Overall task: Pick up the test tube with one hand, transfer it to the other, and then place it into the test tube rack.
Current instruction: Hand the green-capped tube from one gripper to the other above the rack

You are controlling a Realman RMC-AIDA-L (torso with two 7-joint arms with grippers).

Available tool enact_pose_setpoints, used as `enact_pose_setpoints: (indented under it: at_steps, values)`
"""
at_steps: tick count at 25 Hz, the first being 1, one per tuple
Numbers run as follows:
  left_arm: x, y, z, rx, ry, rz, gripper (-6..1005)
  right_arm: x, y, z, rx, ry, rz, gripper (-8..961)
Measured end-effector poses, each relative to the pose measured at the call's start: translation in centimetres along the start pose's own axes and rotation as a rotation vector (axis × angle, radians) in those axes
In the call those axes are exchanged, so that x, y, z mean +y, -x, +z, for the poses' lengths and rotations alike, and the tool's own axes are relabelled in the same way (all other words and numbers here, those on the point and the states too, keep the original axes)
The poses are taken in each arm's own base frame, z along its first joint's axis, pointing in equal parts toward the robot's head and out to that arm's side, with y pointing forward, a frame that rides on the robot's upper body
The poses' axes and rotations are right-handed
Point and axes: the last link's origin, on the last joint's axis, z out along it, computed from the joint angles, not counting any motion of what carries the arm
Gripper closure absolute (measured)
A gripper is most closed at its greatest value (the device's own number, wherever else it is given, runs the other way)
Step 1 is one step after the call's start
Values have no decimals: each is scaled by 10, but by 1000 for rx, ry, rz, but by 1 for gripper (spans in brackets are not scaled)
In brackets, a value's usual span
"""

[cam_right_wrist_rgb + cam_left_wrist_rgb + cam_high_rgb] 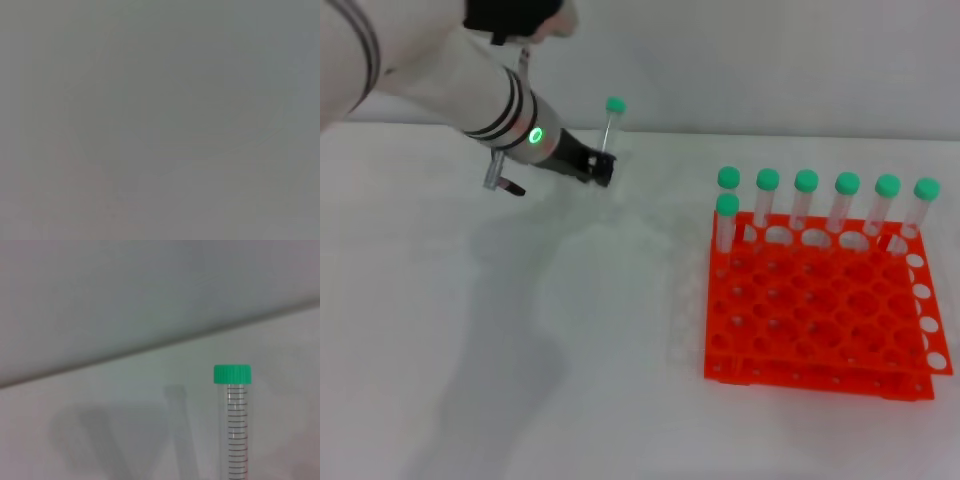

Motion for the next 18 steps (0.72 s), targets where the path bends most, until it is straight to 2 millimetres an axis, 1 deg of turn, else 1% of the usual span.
enact_pose_setpoints:
  at_steps: [4, 5, 6, 9, 11, 13, 14, 15, 18]
  values:
    - [-18, 4, 5, 181, 50, -94, 806, -1, 1, 0, -1, -1, 9, 275]
    - [-24, 6, 5, 249, 83, -125, 806, -1, 1, 1, -3, -1, 17, 276]
    - [-27, 7, 4, 303, 110, -144, 806, -1, 2, 1, -3, -1, 25, 277]
    - [-35, 17, -1, 433, 211, -190, 806, -2, 3, 2, -7, 0, 45, 279]
    - [-39, 27, -9, 555, 300, -207, 806, -3, 4, 2, -9, 0, 61, 280]
    - [-37, 36, -17, 671, 364, -190, 806, -4, 6, 3, -11, 0, 90, 282]
    - [-35, 45, -22, 757, 398, -166, 806, -6, 7, 3, -12, 1, 110, 283]
    - [-30, 53, -27, 829, 433, -137, 806, -8, 10, 3, -13, 8, 131, 283]
    - [-5, 73, -38, 1002, 520, 3, 806, -14, 19, 3, -25, 36, 184, 286]
